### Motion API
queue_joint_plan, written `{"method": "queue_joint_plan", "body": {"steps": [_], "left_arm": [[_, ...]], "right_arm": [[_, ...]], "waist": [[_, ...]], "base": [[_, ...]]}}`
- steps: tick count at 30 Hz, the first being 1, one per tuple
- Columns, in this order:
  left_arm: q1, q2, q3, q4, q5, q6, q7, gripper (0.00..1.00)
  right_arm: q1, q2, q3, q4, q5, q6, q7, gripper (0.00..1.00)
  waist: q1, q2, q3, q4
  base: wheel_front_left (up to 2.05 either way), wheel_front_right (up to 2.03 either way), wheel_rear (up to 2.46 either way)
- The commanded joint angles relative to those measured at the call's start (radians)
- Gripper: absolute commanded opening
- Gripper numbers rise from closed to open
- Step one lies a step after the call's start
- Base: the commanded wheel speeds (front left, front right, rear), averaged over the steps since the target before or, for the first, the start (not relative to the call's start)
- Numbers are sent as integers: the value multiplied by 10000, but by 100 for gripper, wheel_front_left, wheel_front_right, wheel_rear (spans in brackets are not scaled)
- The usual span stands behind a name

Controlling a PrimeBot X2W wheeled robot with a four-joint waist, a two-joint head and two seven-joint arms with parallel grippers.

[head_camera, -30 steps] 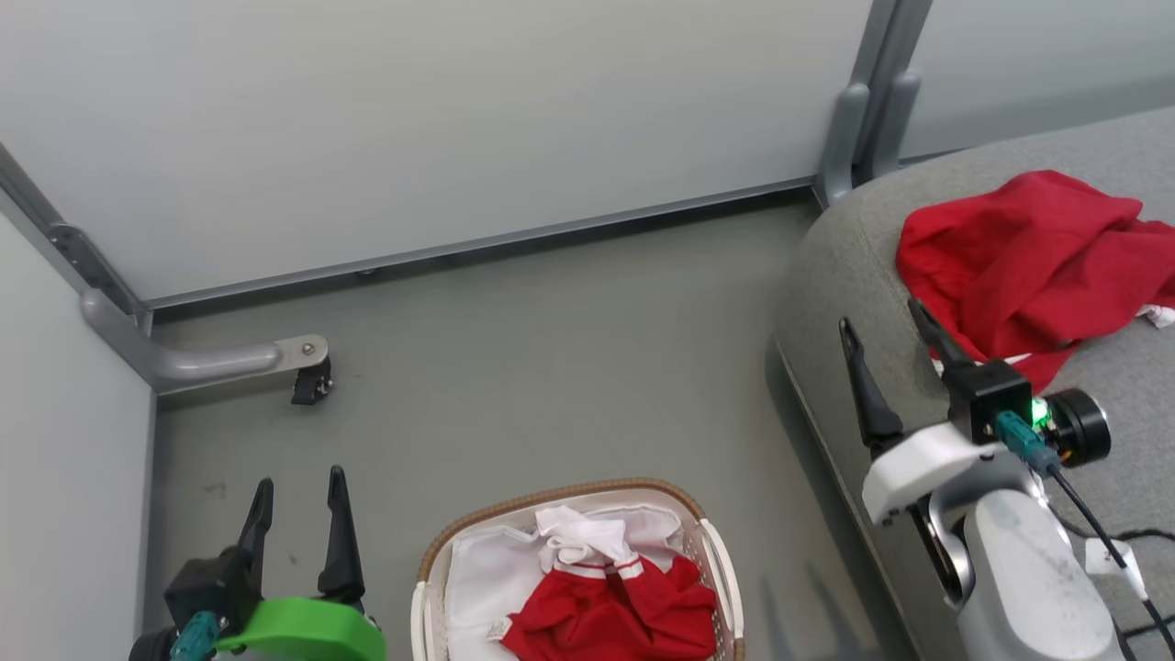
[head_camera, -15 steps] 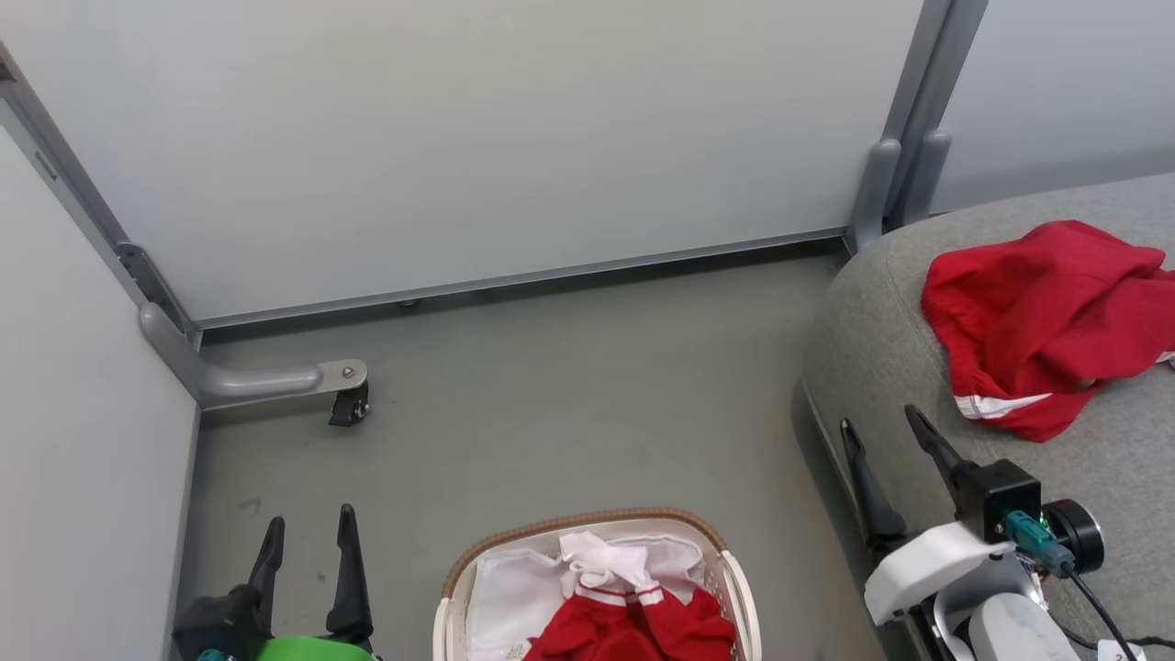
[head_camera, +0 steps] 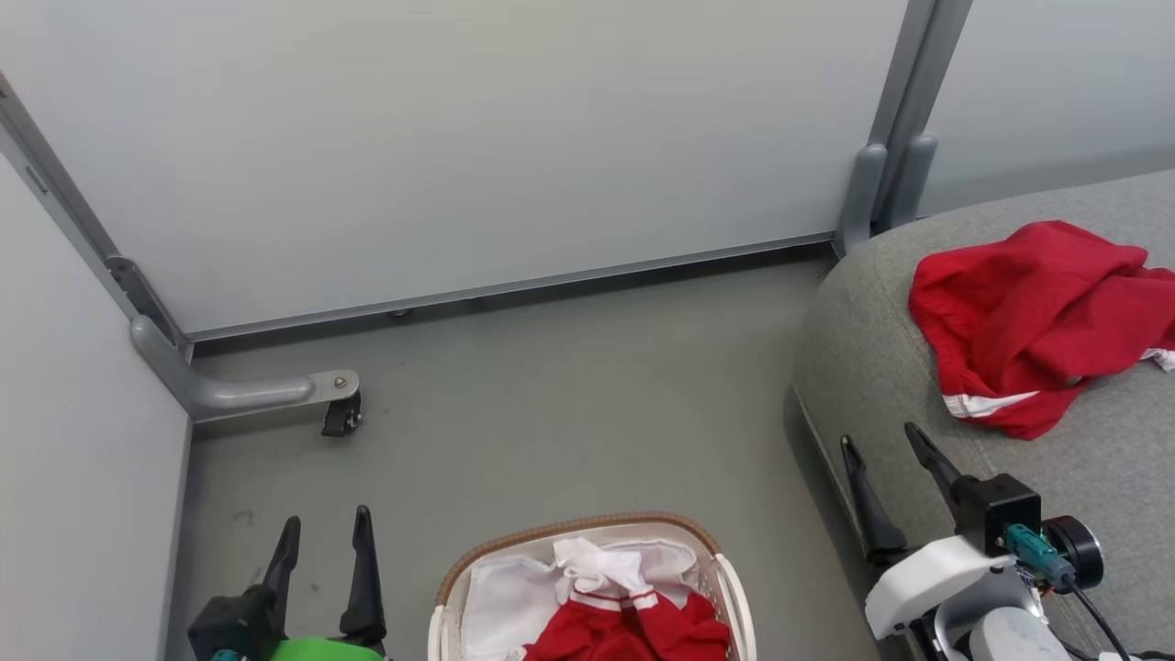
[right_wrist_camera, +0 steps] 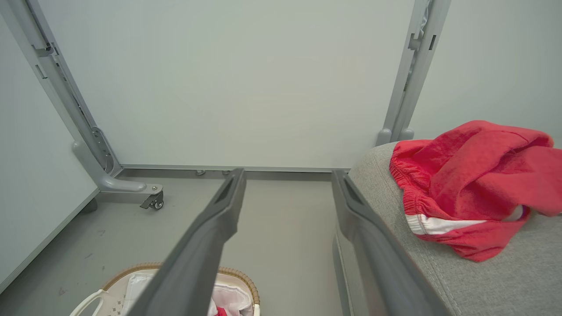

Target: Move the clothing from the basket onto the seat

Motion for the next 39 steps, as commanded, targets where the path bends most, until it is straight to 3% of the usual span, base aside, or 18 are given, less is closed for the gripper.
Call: {"method": "queue_joint_plan", "body": {"steps": [1,21,29,39], "left_arm": [[20,2,5,-28,3,48,-1,100],[-330,2,-420,177,234,-75,-1,100],[-1661,4,-1996,1225,871,-346,0,100],[-4251,23,-4121,4225,1564,-511,1,100]], "right_arm": [[-14,-35,-2,2,5,-10,-17,100],[-23,-36,-315,-231,54,-10,-17,100],[-534,-32,-673,-595,-25,-10,-17,100],[-1729,-28,-416,-977,54,-10,-17,100]], "waist": [[1,0,-2,1],[1,0,218,-130],[1,0,1251,-564],[1,0,3468,-1721]], "base": [[0,0,0],[0,0,0],[0,0,0],[0,0,0]]}}
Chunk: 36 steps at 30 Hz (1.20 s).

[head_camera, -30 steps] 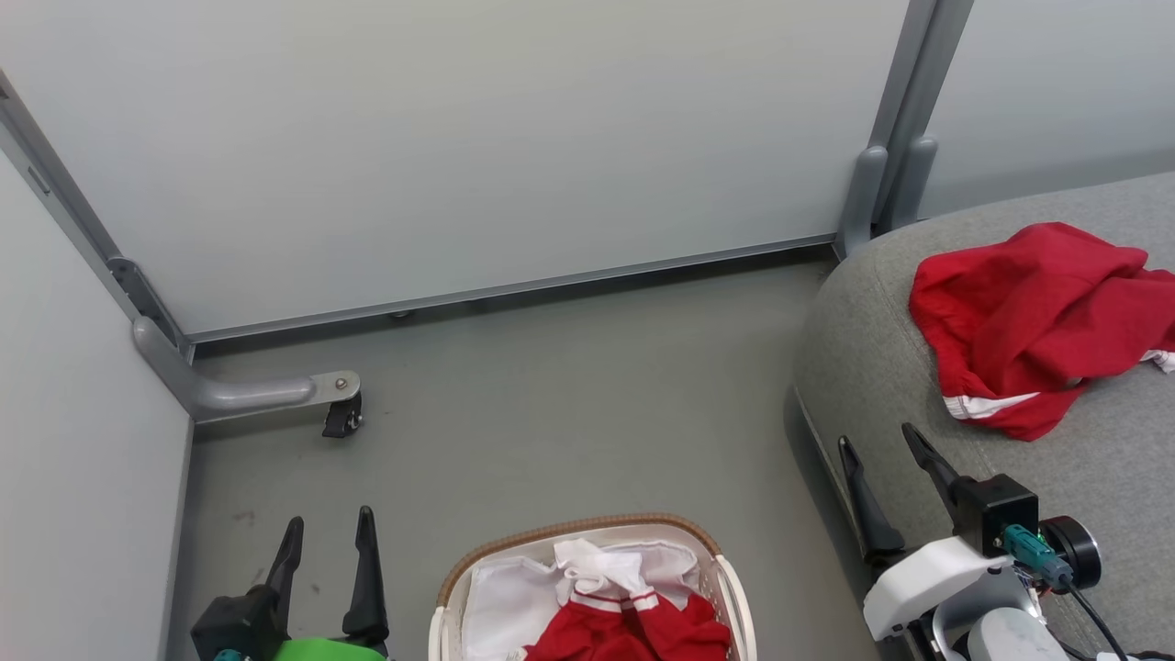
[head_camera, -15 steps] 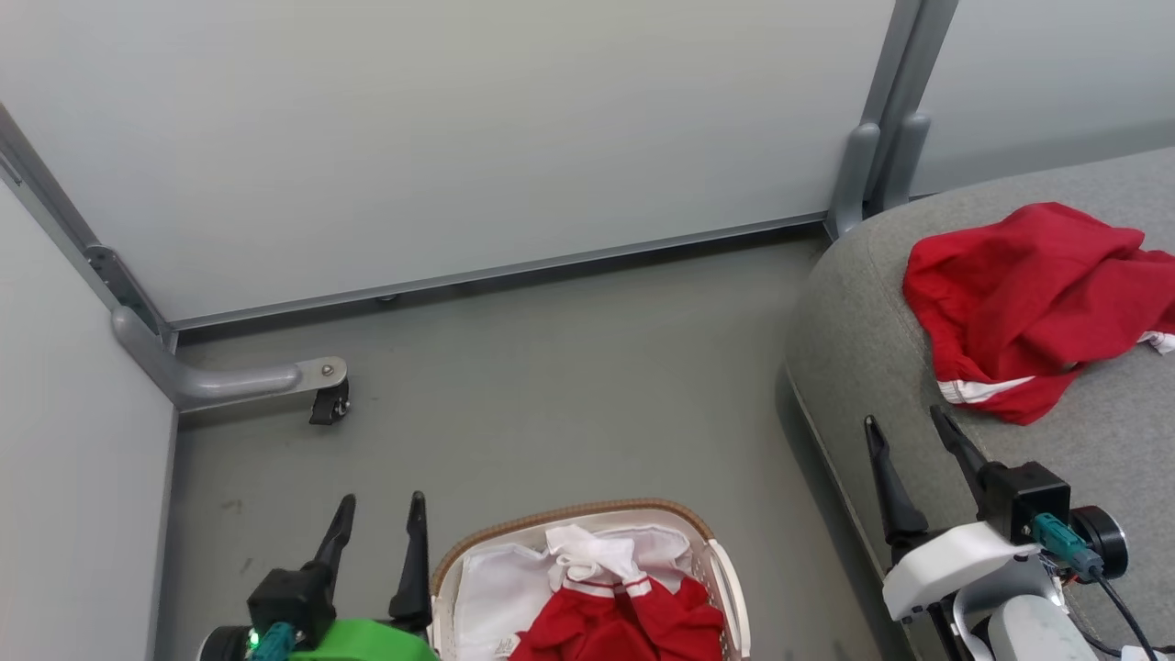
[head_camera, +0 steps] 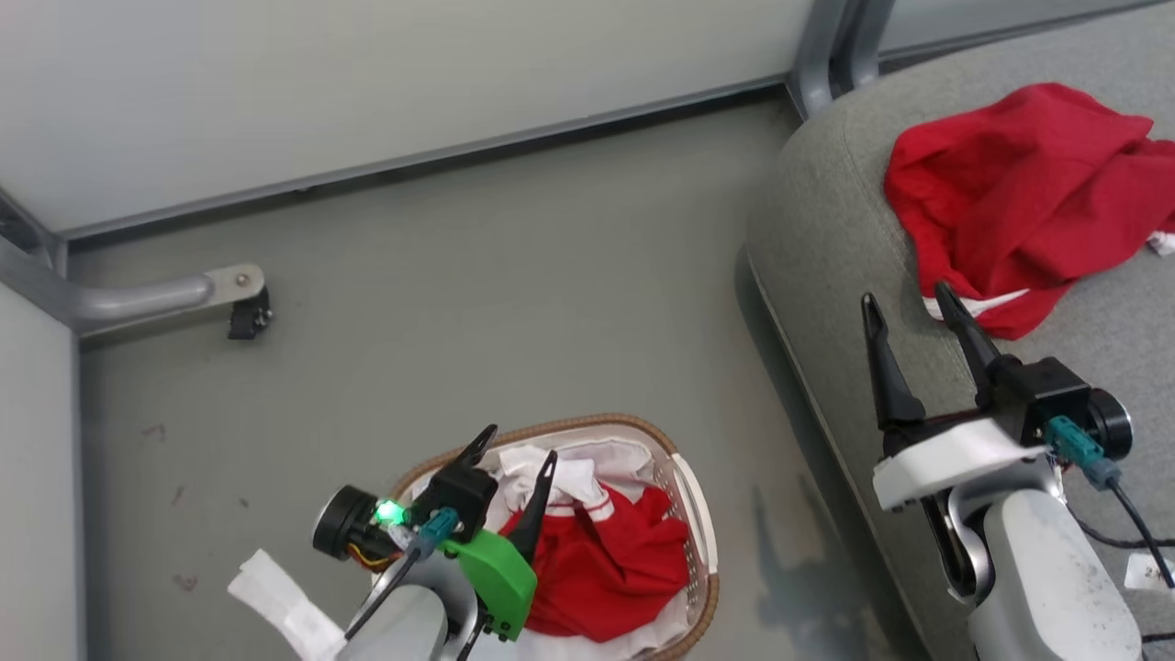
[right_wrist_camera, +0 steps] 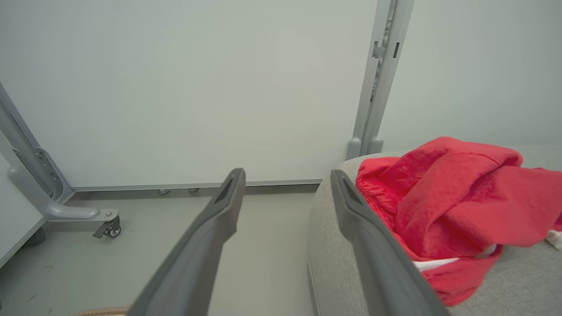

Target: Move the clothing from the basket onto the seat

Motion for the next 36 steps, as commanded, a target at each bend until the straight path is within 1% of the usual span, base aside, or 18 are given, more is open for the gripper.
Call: {"method": "queue_joint_plan", "body": {"steps": [1,9,15,22,28,34,35,36], "left_arm": [[-525,56,-185,369,131,-53,3,100],[-2286,185,-1237,2709,396,-69,117,100],[-3103,365,-1678,3984,466,-68,122,100],[-3780,691,-1908,4961,561,-66,125,100],[-4297,939,-1845,5497,442,195,216,100],[-4525,1079,-1731,5777,254,394,383,100],[-4537,1088,-1720,5799,227,417,402,89],[-4548,1085,-1714,5823,173,427,405,49]], "right_arm": [[-310,-24,56,-95,90,-10,-17,100],[-1287,-18,491,-423,314,-10,-17,100],[-1741,-21,765,-557,666,-10,-17,100],[-2056,-16,1039,-674,1102,-10,-17,100],[-2304,-19,1215,-757,1258,-10,-17,100],[-2513,-21,1343,-805,1299,-10,-17,100],[-2551,-21,1352,-809,1291,-10,-17,100],[-2578,-21,1362,-804,1282,-10,-17,100]], "waist": [[0,0,1462,-989],[0,0,3268,-1857],[0,0,4097,-2275],[0,0,4747,-2565],[0,0,5160,-2693],[0,0,5330,-2739],[0,0,5338,-2733],[0,0,5339,-2722]], "base": [[0,0,0],[0,0,0],[0,0,0],[0,0,0],[0,0,0],[0,0,0],[0,0,0],[0,0,0]]}}
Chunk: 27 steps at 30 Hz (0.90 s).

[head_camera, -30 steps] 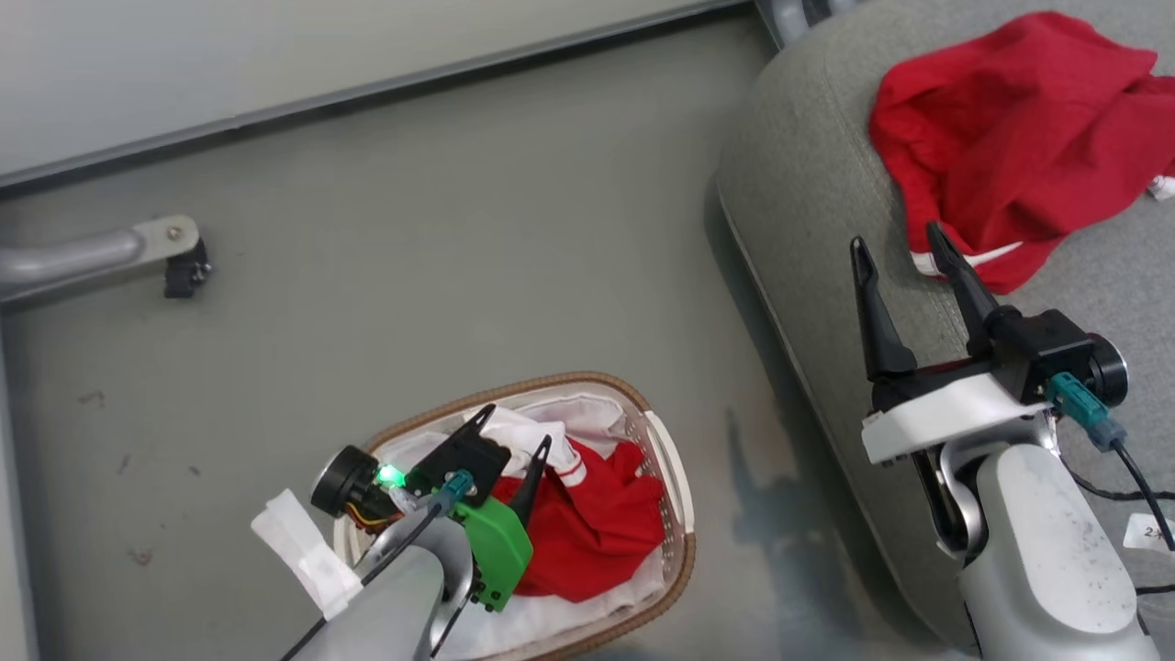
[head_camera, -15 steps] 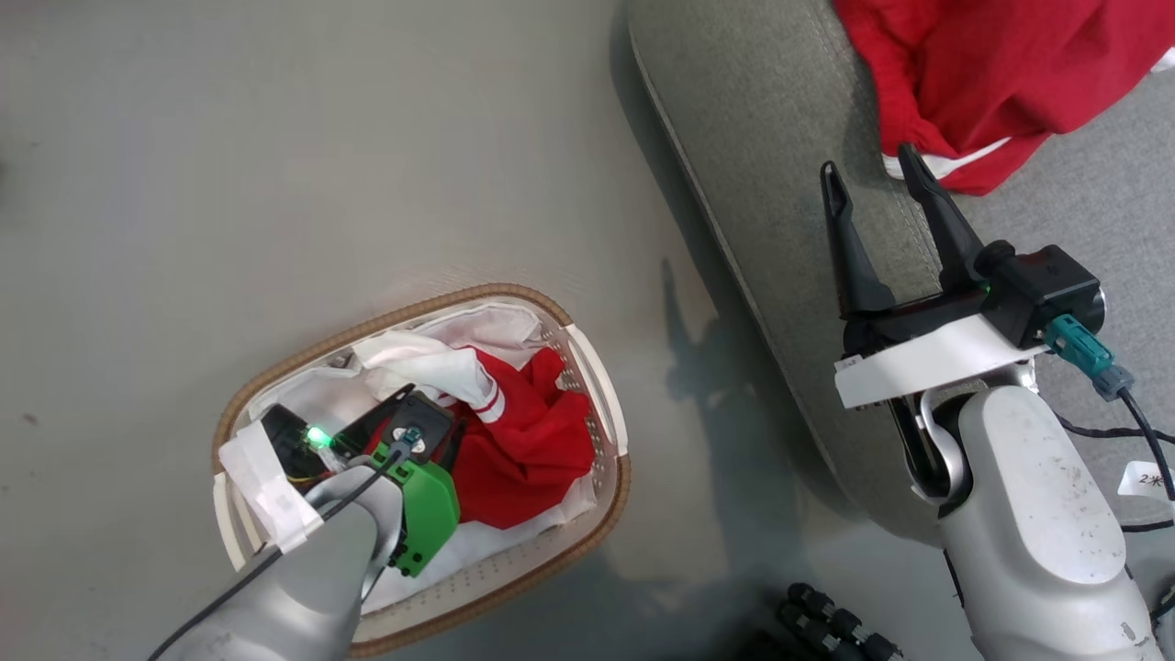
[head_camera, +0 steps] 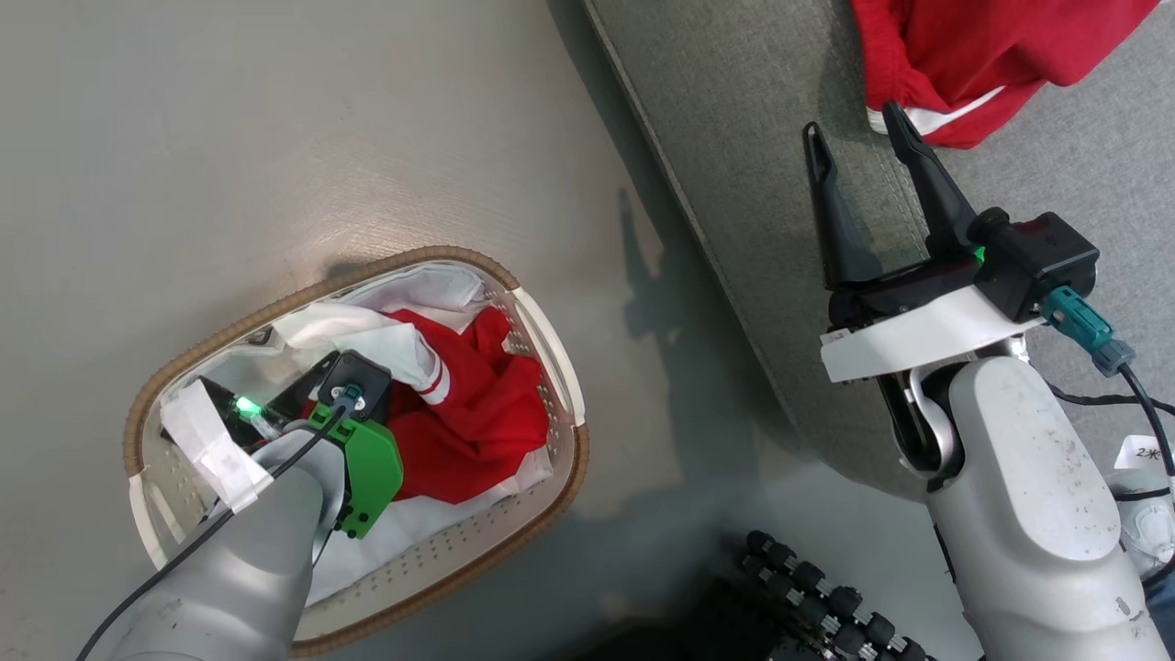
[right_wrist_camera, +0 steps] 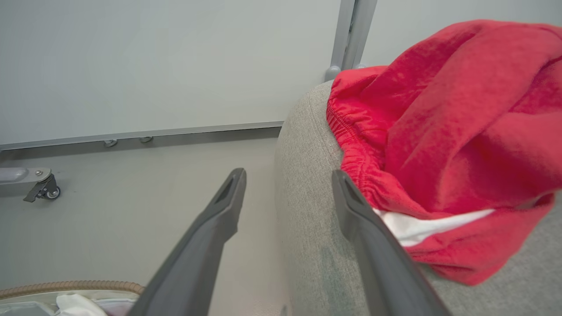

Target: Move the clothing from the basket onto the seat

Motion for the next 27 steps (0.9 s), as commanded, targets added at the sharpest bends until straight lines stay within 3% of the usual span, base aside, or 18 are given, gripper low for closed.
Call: {"method": "queue_joint_plan", "body": {"steps": [1,2,17,27], "left_arm": [[-152,98,46,28,-107,61,-3,40],[-146,80,59,49,-133,70,-10,0],[743,-350,203,-321,-748,-69,-406,0],[2291,-221,431,-2851,-927,-95,-414,0]], "right_arm": [[-155,-17,22,-21,29,-10,-16,100],[-142,-19,31,-16,11,-10,-16,100],[234,-23,-90,318,-594,-10,-16,100],[1046,-28,-231,769,-1298,-10,-16,100]], "waist": [[-1,0,31,-17],[-1,0,17,0],[-1,0,-1196,801],[-1,0,-3185,1802]], "base": [[0,0,0],[0,0,0],[0,0,0],[0,0,0]]}}
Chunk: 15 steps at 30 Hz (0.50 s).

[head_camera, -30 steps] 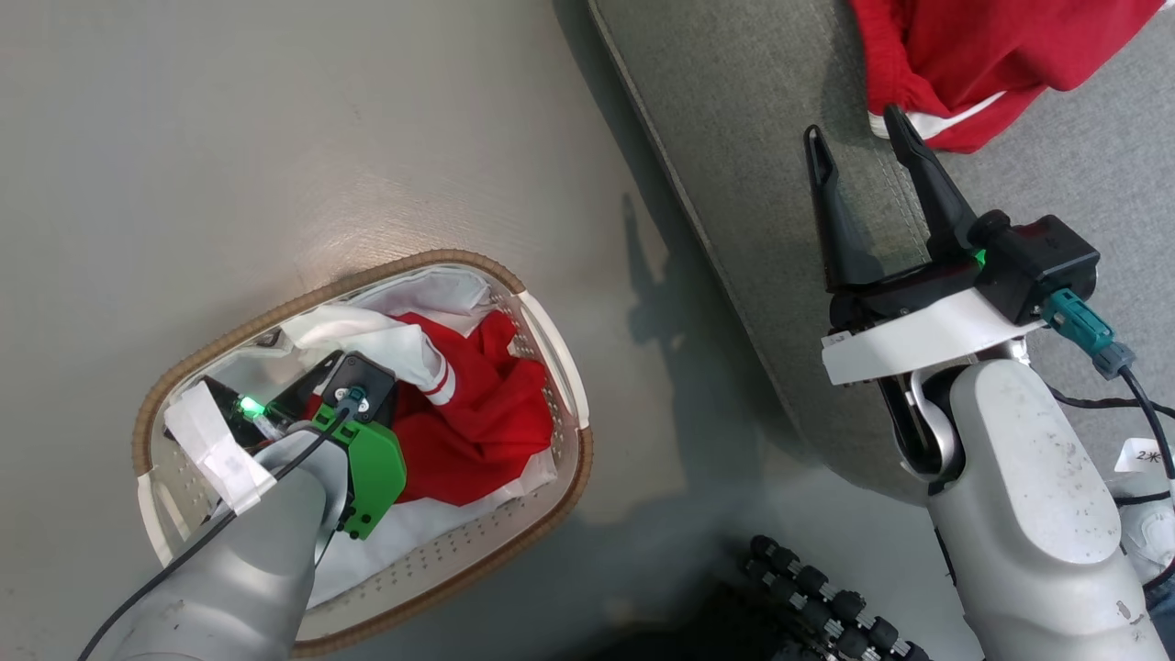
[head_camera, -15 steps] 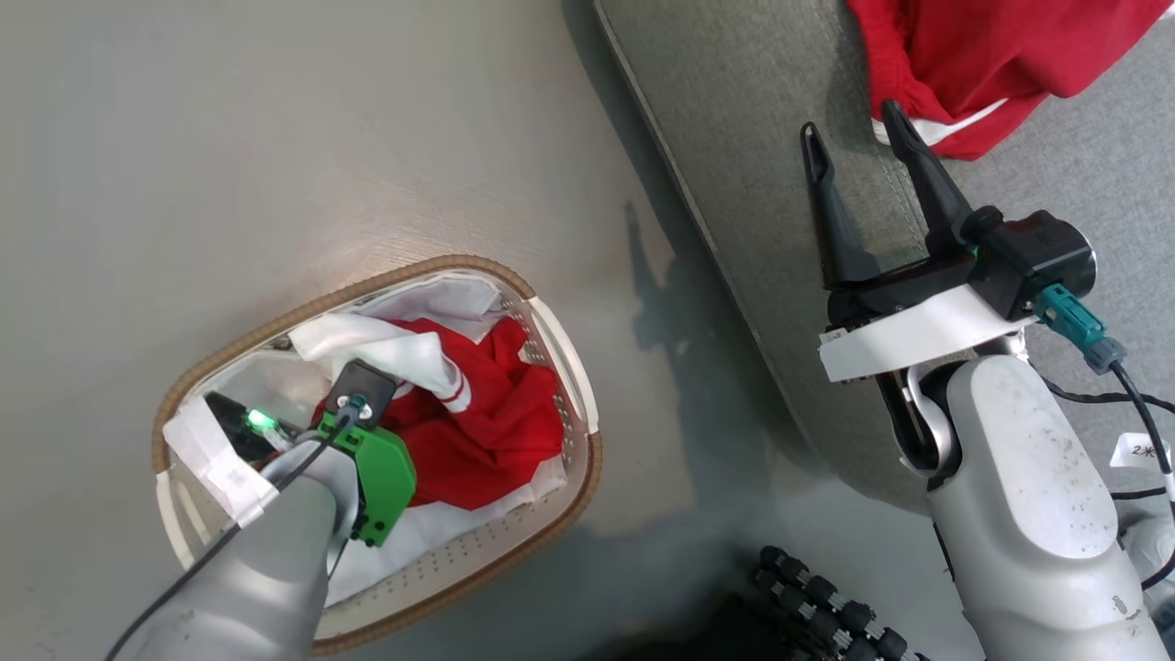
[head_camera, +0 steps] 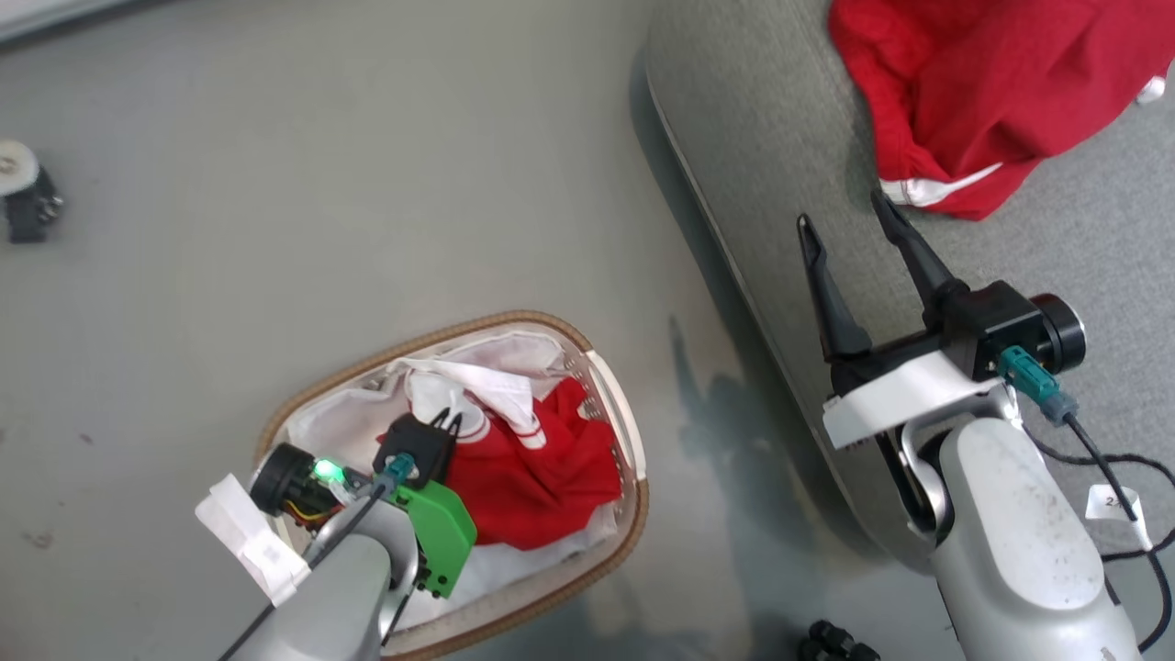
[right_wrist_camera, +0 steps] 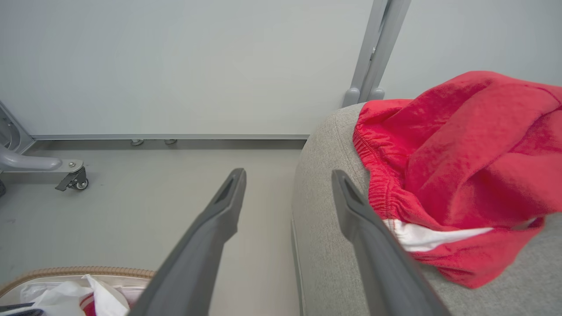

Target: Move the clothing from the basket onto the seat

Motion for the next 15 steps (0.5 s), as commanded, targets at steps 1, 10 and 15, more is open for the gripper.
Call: {"method": "queue_joint_plan", "body": {"steps": [1,10,15], "left_arm": [[323,71,8,-281,-4,-25,-31,0],[1554,516,-223,-2465,356,-191,-32,0],[1691,926,-312,-3423,490,-265,-22,0]], "right_arm": [[268,-38,-40,92,-86,-10,-16,100],[1449,-42,-122,543,-522,-10,-16,100],[2098,-38,-130,780,-614,-10,-16,100]], "waist": [[0,0,-1255,783],[0,0,-3497,1491],[0,0,-4607,1776]], "base": [[0,0,0],[0,0,0],[0,0,0]]}}
